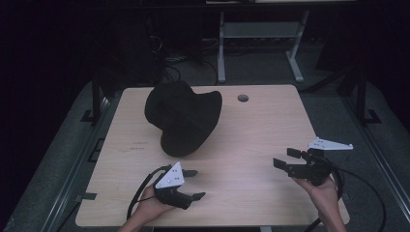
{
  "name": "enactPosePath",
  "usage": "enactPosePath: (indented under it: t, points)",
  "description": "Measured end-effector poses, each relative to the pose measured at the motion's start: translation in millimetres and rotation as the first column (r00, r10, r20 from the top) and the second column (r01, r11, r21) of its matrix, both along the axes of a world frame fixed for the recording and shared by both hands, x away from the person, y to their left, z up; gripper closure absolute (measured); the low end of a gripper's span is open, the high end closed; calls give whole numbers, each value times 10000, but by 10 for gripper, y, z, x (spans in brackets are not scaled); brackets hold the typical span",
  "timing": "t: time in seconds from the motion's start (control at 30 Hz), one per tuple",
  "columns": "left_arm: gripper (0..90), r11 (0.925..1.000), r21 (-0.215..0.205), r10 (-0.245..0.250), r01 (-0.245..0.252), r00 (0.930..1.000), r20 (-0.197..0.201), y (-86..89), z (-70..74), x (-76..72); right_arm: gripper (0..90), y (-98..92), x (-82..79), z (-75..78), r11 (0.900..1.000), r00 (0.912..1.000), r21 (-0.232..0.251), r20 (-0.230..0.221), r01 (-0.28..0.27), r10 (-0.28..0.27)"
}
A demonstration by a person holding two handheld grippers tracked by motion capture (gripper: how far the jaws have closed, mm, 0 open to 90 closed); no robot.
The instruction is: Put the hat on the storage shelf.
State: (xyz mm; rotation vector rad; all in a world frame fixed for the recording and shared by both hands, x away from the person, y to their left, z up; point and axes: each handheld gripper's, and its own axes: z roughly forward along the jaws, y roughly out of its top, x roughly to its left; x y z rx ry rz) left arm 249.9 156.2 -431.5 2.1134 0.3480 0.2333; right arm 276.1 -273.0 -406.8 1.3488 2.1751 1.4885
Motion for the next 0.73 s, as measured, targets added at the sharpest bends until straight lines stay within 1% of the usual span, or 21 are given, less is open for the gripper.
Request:
enactPosePath:
  t: [0.03, 0.1, 0.13, 0.2, 0.23, 0.27, 0.33, 0.37, 0.4, 0.47, 0.5, 0.57, 0.6, 0.67, 0.7, 0.73]
  points:
    - [273, 10000, -13, -2, 2, 10000, -10, 0, 0, 0, 179, -13, -26, -26, 10000, 10000, 2, 42, 69, -69]
    - [274, 10000, -9, 12, -12, 10000, 27, 3, 3, 1, 179, -49, -96, -88, 9997, 9997, -16, -99, 225, -225]
    - [274, 10000, -46, 32, -32, 10000, 1, 5, 4, 3, 179, -62, -117, -108, 9996, 9996, -28, -15, 279, -279]
    - [274, 10000, -83, 45, -45, 10000, -24, 11, 5, 5, 179, -76, -166, -139, 9995, 9995, -31, -22, 322, -323]
    - [274, 9999, -139, 69, -70, 10000, -67, 15, 5, 5, 179, -76, -166, -139, 9995, 9995, -31, -22, 322, -323]
    - [274, 9999, -139, 61, -62, 10000, -60, 22, 6, 9, 179, -82, -194, -151, 9991, 9991, -105, -13, 414, -414]
    - [273, 9998, -198, 67, -70, 9999, -133, 37, 4, 12, 179, -105, -261, -212, 9983, 9983, -143, 120, 565, -563]
    - [273, 9998, -198, 67, -70, 9999, -133, 37, 4, 12, 179, -105, -261, -212, 9983, 9983, -143, 120, 565, -563]
    - [273, 9997, -211, 73, -76, 9998, -168, 43, 3, 14, 179, -117, -305, -261, 9978, 9978, -113, 143, 653, -651]
    - [273, 9996, -253, 87, -92, 9998, -181, 46, 1, 19, 179, -123, -356, -307, 9972, 9972, -112, 141, 741, -739]
    - [273, 9996, -253, 87, -92, 9998, -181, 46, 1, 19, 179, -123, -356, -307, 9972, 9972, -112, 141, 741, -739]
    - [273, 9995, -299, 119, -125, 9997, -196, 46, -1, 24, 179, -126, -423, -345, 9963, 9962, -144, 194, 851, -848]
    - [273, 9993, -339, 142, -150, 9996, -241, 53, 1, 31, 179, -120, -501, -378, 9956, 9951, -162, 374, 927, -920]
    - [273, 9991, -393, 143, -154, 9995, -282, 55, 1, 34, 175, -110, -589, -397, 9944, 9928, -247, 643, 1027, -1010]
    - [273, 9990, -402, 167, -178, 9995, -273, 53, 0, 35, 175, -110, -589, -397, 9944, 9928, -247, 643, 1027, -1010]
    - [273, 9991, -378, 190, -198, 9996, -216, 48, -2, 35, 175, -102, -640, -403, 9942, 9915, -228, 791, 1052, -1031]
